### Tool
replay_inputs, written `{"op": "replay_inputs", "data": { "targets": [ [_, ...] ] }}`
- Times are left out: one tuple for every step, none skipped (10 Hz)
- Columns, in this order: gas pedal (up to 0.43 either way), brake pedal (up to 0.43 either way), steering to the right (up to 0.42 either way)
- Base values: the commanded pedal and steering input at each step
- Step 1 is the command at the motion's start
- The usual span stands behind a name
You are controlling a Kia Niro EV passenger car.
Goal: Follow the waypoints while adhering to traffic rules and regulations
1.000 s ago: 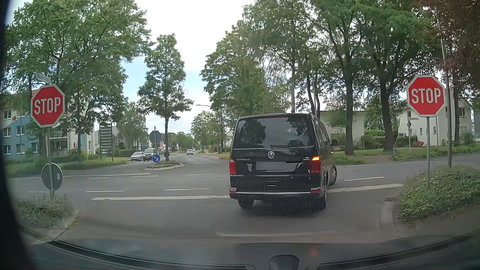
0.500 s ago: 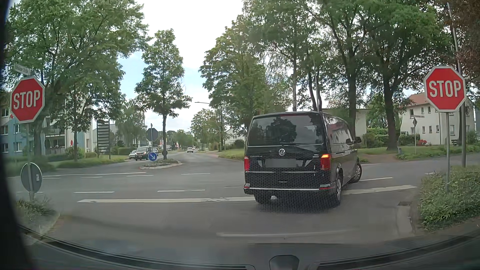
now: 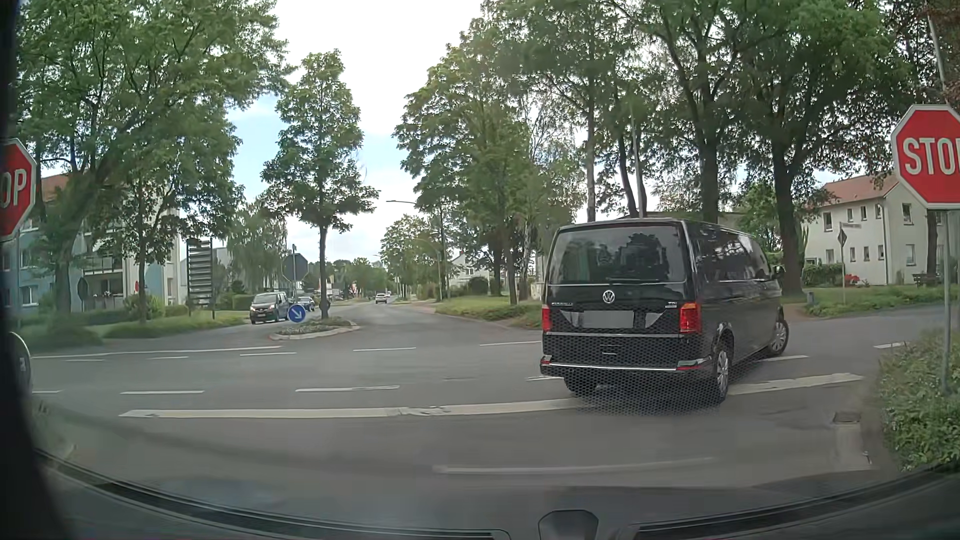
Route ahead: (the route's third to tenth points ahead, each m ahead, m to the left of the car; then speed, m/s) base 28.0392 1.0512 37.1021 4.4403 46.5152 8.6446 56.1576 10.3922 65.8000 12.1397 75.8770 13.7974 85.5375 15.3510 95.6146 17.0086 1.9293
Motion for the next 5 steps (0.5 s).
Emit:
{"op": "replay_inputs", "data": {
  "targets": [
    [0.047, 0.006, -0.001],
    [0.047, 0.006, -0.001],
    [0.039, 0.006, -0.001],
    [0.0, 0.006, -0.002],
    [0.0, 0.006, -0.004]
  ]
}}
